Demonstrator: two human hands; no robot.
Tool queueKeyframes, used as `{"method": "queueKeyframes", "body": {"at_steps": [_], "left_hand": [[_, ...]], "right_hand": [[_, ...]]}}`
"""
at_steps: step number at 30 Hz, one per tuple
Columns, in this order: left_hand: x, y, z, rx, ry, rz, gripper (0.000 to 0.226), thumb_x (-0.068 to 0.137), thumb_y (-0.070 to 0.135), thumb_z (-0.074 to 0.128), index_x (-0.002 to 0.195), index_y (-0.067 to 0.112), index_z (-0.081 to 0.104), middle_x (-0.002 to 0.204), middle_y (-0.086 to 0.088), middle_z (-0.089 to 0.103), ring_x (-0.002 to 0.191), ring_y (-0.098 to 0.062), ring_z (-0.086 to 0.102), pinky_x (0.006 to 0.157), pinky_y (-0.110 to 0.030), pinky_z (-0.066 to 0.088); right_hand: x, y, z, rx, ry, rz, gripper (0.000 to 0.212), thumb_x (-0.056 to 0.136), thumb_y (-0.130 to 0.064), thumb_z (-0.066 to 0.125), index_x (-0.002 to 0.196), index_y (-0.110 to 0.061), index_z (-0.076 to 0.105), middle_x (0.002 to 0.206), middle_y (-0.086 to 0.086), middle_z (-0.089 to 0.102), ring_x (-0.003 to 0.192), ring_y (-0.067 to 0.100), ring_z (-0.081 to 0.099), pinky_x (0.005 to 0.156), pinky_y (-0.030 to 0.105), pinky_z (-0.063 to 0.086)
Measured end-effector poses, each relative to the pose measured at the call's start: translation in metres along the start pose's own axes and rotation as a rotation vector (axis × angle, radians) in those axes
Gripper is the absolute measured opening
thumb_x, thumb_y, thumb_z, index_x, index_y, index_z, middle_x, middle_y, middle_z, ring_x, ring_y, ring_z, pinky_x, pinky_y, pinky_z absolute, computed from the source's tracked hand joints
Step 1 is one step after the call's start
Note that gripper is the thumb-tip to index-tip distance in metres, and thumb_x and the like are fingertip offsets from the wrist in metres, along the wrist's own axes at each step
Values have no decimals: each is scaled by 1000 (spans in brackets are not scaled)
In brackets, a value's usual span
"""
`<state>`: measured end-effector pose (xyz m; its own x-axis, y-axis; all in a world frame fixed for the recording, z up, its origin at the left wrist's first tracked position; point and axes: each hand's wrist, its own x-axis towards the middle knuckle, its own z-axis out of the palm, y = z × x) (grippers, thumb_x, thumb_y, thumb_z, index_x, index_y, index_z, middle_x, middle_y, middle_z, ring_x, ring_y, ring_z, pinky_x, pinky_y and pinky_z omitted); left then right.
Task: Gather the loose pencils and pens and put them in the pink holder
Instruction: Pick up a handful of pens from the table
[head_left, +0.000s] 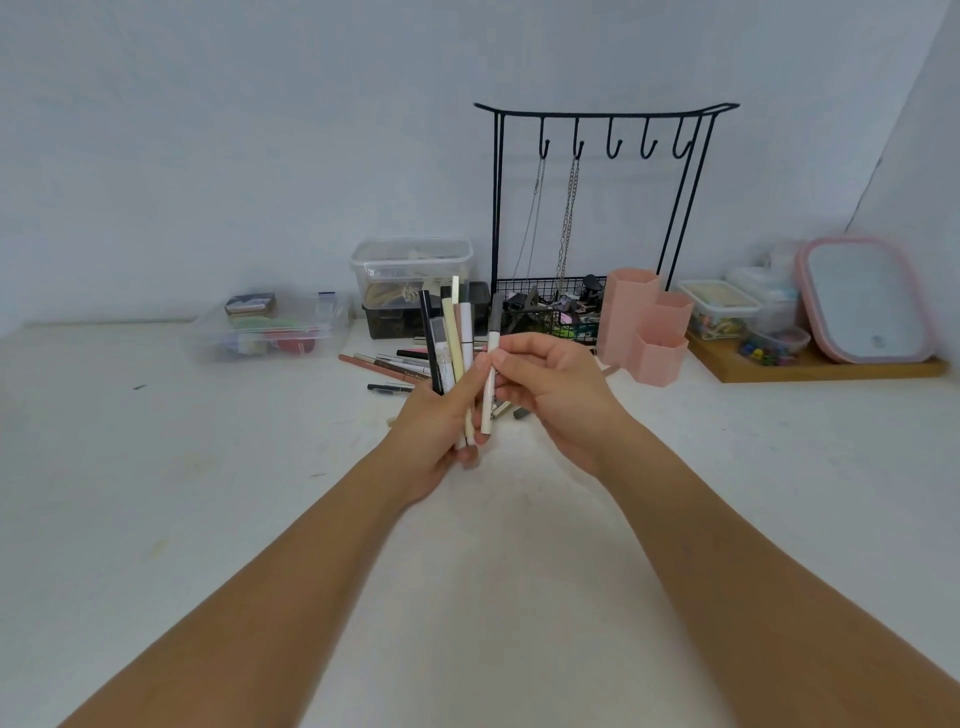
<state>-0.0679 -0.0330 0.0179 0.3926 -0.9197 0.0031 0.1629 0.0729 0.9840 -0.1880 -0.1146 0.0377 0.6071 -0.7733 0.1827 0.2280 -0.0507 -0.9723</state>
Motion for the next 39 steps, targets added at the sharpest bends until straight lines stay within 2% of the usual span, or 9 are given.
{"method": "queueKeyframes", "body": {"at_steps": [3, 8, 12, 17, 21, 24, 27, 31, 39], "left_hand": [[0, 0, 0, 21, -83, -9, 44, 80, 54, 69, 88, 11, 69, 70, -8, 67, 61, -18, 68, 42, -24, 44], [-2, -4, -3, 54, -143, 12, 34, 75, 33, 79, 95, 10, 65, 63, -5, 60, 52, -15, 59, 37, -20, 38], [0, -6, -3, 73, -126, 23, 46, 66, 24, 85, 104, 6, 65, 63, -5, 57, 50, -15, 53, 35, -18, 33], [4, -8, -3, 42, -42, 21, 13, 86, 14, 77, 91, 10, 65, 62, -7, 56, 49, -17, 53, 36, -19, 33], [4, -8, -3, 40, -46, 44, 14, 90, 21, 75, 86, 12, 65, 61, -6, 54, 51, -17, 52, 36, -19, 31], [3, -4, -2, -24, -57, 31, 17, 93, 21, 72, 86, 16, 58, 61, -2, 53, 54, -15, 51, 38, -21, 36], [5, -2, -4, -76, -28, 13, 18, 92, 23, 72, 86, 18, 57, 63, -2, 53, 56, -14, 53, 43, -24, 48], [7, -3, -6, -89, -30, -3, 18, 92, 24, 72, 85, 18, 57, 63, -1, 53, 55, -13, 54, 56, -31, 58], [8, -8, -6, -43, -24, -10, 16, 93, 14, 72, 87, 14, 58, 57, -1, 45, 46, -13, 40, 51, -27, 43]], "right_hand": [[-1, 0, -3, 26, -17, 21, 16, 95, -1, 63, 109, 6, 66, 77, 9, 68, 65, 17, 61, 69, 22, 57], [-7, -3, 0, 10, -64, 53, 19, 91, 2, 67, 107, 10, 62, 67, 12, 65, 44, 20, 58, 44, 25, 49], [-3, 1, -1, 20, -112, 86, 14, 84, -2, 76, 92, 6, 67, 76, 20, 66, 51, 29, 61, 55, 36, 58], [-5, 5, 2, -166, -28, 95, 33, 86, -16, 77, 92, 15, 66, 71, 22, 69, 58, 26, 61, 56, 23, 43], [-2, -1, -4, -260, -34, 109, 26, 94, -28, 68, 89, -4, 74, 78, 15, 74, 70, 21, 62, 58, 23, 45], [9, 1, -31, -564, 192, -19, 15, 97, -15, 61, 92, -20, 74, 93, -4, 71, 76, 13, 67, 63, 18, 52], [15, 9, -59, -950, 252, -64, 36, 95, 5, 51, 116, -18, 69, 120, -8, 61, 73, 3, 65, 65, 7, 43], [19, 23, -73, -1182, 238, -19, 36, 92, 3, 56, 119, -19, 66, 123, 3, 64, 108, 23, 60, 93, 35, 51], [19, 21, -72, -1299, 104, -23, 25, 93, -1, 58, 99, -22, 69, 104, 0, 64, 93, 21, 60, 86, 39, 54]]}}
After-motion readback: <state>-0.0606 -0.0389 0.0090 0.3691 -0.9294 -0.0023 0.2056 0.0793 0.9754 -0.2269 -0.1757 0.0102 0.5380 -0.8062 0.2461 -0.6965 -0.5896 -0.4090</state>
